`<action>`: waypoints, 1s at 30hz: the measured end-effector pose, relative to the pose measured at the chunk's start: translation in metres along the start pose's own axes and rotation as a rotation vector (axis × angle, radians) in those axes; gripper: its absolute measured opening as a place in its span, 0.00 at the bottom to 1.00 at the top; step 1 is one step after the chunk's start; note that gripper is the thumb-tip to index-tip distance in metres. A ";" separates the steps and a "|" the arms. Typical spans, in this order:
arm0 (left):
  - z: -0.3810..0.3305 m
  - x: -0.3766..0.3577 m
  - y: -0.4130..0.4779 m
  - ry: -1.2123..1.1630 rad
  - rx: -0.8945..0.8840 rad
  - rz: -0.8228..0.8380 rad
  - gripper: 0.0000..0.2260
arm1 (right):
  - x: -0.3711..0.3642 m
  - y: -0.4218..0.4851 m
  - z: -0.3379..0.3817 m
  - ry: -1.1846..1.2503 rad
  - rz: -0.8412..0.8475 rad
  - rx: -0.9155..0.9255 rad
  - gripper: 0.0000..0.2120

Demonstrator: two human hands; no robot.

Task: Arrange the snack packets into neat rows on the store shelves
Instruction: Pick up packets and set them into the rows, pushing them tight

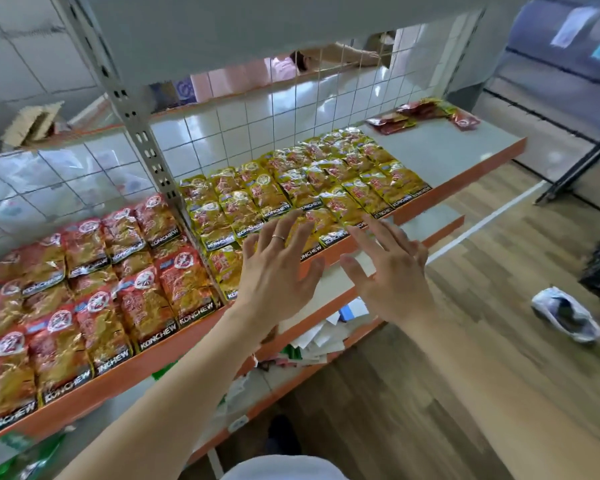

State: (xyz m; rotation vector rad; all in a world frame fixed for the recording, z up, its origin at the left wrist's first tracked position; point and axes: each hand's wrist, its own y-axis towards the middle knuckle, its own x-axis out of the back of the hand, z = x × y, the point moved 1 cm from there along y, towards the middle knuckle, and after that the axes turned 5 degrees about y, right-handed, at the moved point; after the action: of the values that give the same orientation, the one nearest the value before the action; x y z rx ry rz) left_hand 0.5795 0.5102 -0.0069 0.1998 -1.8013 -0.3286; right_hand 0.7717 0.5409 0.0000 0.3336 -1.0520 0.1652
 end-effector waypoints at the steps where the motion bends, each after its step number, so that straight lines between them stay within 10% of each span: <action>1: 0.000 -0.002 0.008 0.003 -0.007 0.003 0.27 | 0.000 0.006 -0.002 0.001 -0.010 0.001 0.34; 30: -0.220 -0.107 0.135 0.137 0.191 -0.072 0.25 | 0.100 0.103 -0.250 0.079 0.001 0.252 0.29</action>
State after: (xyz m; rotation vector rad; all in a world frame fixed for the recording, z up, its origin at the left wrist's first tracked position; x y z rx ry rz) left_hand 0.8243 0.6449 -0.0114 0.4128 -1.6915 -0.1879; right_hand 0.9959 0.7211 -0.0061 0.5502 -0.9547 0.3109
